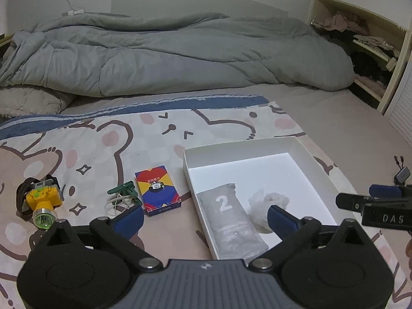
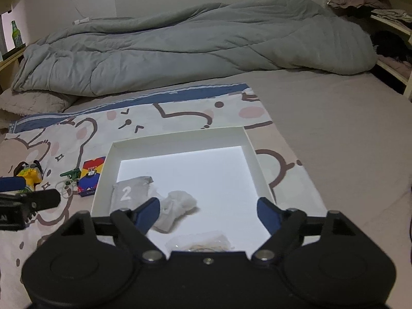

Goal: Organize objects
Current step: 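Withdraw both open tools from the tray toward the headlamp and clip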

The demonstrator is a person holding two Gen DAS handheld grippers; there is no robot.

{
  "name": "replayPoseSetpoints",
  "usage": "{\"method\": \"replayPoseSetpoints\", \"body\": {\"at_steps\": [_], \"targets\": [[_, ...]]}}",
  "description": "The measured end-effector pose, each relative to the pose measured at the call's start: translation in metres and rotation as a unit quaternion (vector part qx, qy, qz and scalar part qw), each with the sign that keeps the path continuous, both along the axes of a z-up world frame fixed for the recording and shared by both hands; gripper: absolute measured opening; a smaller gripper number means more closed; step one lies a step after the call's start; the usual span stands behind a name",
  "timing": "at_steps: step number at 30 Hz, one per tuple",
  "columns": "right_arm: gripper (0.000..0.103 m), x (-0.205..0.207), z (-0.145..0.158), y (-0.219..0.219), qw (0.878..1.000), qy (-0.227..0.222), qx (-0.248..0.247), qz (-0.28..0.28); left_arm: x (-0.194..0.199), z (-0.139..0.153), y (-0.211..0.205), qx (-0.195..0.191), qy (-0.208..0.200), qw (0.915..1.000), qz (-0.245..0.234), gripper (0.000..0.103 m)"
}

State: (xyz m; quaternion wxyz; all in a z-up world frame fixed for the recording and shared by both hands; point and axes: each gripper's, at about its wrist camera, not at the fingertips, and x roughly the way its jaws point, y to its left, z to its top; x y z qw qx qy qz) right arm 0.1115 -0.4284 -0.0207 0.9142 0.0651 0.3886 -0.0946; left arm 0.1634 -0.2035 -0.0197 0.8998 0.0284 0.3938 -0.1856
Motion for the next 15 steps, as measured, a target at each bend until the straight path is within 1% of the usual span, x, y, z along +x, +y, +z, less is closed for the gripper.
{"method": "replayPoseSetpoints", "body": {"at_steps": [1, 3, 5, 6, 10, 15], "targets": [[0.086, -0.002, 0.000, 0.000, 1.000, 0.000, -0.001, 0.000, -0.001, 0.000, 0.000, -0.001, -0.001, 1.0000, 0.001, 0.103], [0.092, -0.006, -0.001, -0.001, 1.000, -0.001, -0.002, -0.002, -0.004, 0.001, 0.000, -0.001, -0.005, 1.0000, 0.002, 0.103], [0.094, -0.011, -0.002, -0.001, 1.000, -0.002, -0.006, -0.002, -0.007, 0.001, 0.001, -0.002, -0.007, 1.0000, 0.005, 0.103], [0.098, -0.013, -0.002, -0.001, 1.000, -0.003, -0.009, -0.002, -0.008, 0.001, 0.001, -0.003, -0.006, 1.0000, 0.007, 0.103], [0.103, -0.021, -0.003, -0.004, 1.000, -0.009, -0.011, -0.010, -0.011, 0.000, 0.003, -0.013, 0.005, 0.9998, 0.013, 0.103], [0.103, -0.028, -0.008, -0.011, 1.000, -0.003, -0.014, -0.022, -0.013, -0.006, 0.003, -0.014, 0.021, 0.9995, 0.019, 0.103]]}}
